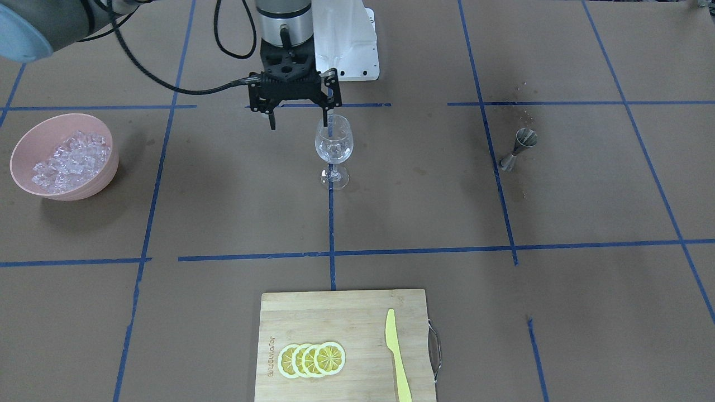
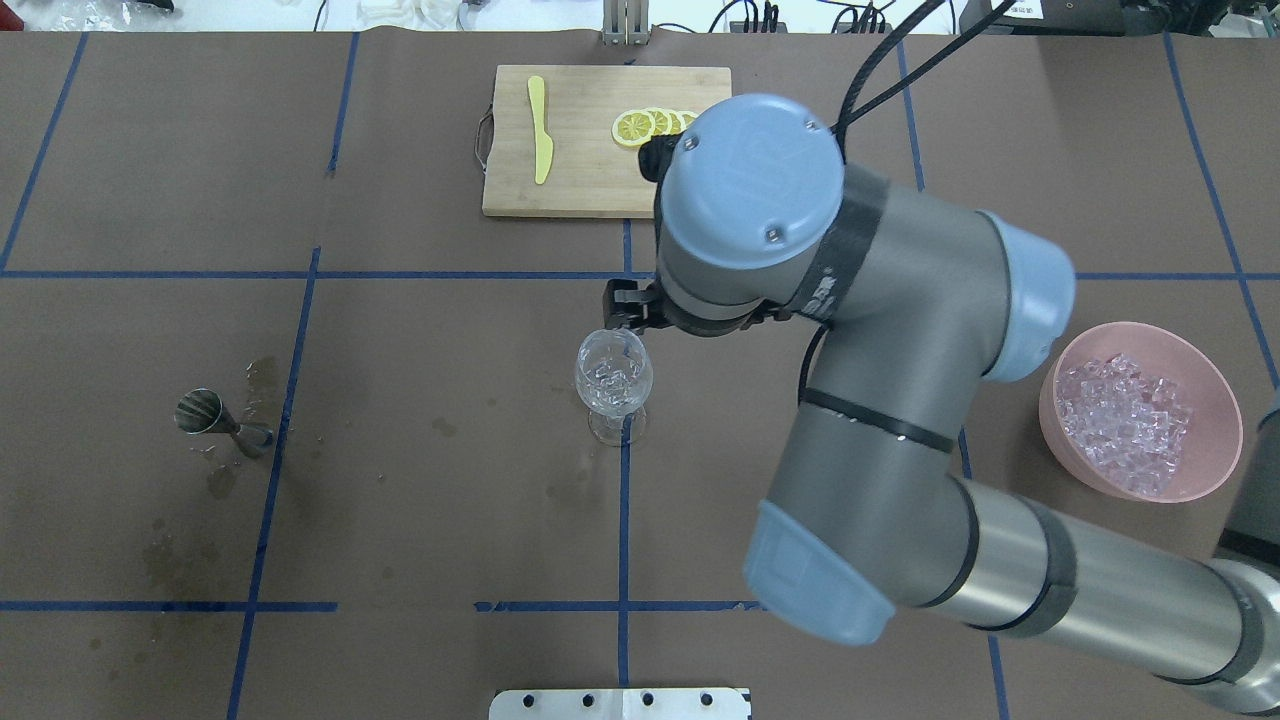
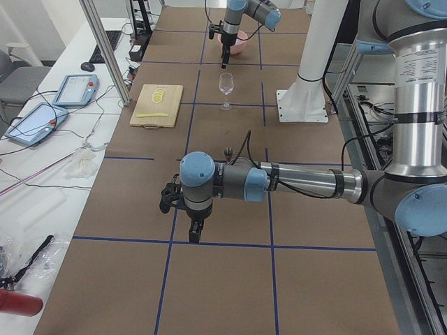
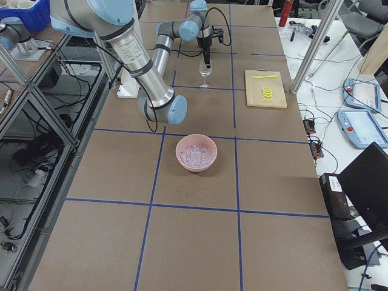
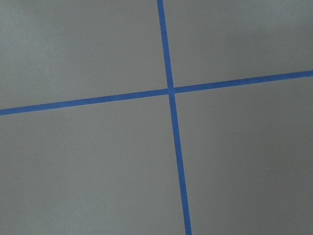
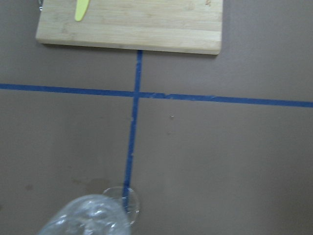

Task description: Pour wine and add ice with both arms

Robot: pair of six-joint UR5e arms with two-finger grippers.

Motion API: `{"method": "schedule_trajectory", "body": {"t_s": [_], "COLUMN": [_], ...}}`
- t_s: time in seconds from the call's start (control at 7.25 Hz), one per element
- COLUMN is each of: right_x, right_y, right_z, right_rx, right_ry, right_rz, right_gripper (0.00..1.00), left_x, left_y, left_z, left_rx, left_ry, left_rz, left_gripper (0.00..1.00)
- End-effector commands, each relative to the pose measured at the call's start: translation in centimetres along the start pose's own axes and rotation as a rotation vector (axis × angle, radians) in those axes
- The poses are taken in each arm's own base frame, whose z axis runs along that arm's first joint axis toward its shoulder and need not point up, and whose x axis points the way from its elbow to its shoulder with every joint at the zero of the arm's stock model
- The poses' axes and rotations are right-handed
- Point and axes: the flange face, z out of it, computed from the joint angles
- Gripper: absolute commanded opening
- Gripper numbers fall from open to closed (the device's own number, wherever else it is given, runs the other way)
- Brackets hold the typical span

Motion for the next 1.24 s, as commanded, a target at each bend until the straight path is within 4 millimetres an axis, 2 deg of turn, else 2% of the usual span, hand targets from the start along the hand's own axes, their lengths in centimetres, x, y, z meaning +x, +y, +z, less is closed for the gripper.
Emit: {"method": "schedule_trajectory", "body": {"t_s": [0.0,0.14,0.28,0.41,0.55,0.69,0.83,0.97,1.1], "right_x": [13.9,20.8,28.7,37.5,46.4,54.1,61.4,64.5,66.0], "right_y": [-4.8,-5.4,-5.4,-4.8,-3.2,0.0,4.0,4.6,5.1], "right_z": [-0.3,0.7,1.8,2.1,2.1,2.2,3.9,4.1,3.4], "right_rx": [-0.078,-0.110,-0.140,-0.166,-0.211,-0.258,-0.337,-0.348,-0.326], "right_ry": [0.018,0.057,0.089,0.101,0.104,0.140,0.174,0.183,0.173], "right_rz": [-0.127,-0.225,-0.269,-0.298,-0.308,-0.203,-0.071,-0.007,0.022], "right_gripper": [1.00,1.00,1.00,1.00,1.00,1.00,1.00,1.00,1.00], "left_x": [0.1,0.0,-0.1,-0.2,-0.1,-0.3,-0.3,-0.3,-0.2], "left_y": [0.0,0.0,0.0,0.8,0.8,0.8,0.9,1.0,1.0], "left_z": [0.0,-0.1,-0.1,0.2,0.2,0.5,0.5,0.5,0.5], "left_rx": [0.002,0.002,0.001,-0.006,-0.007,-0.012,-0.014,-0.016,-0.013], "left_ry": [0.005,0.001,-0.002,0.002,0.002,0.004,0.007,0.007,0.010], "left_rz": [0.001,0.000,-0.001,-0.005,-0.004,-0.008,-0.012,-0.014,-0.012], "left_gripper": [1.00,1.00,1.00,1.00,1.00,1.00,1.00,1.00,1.00]}}
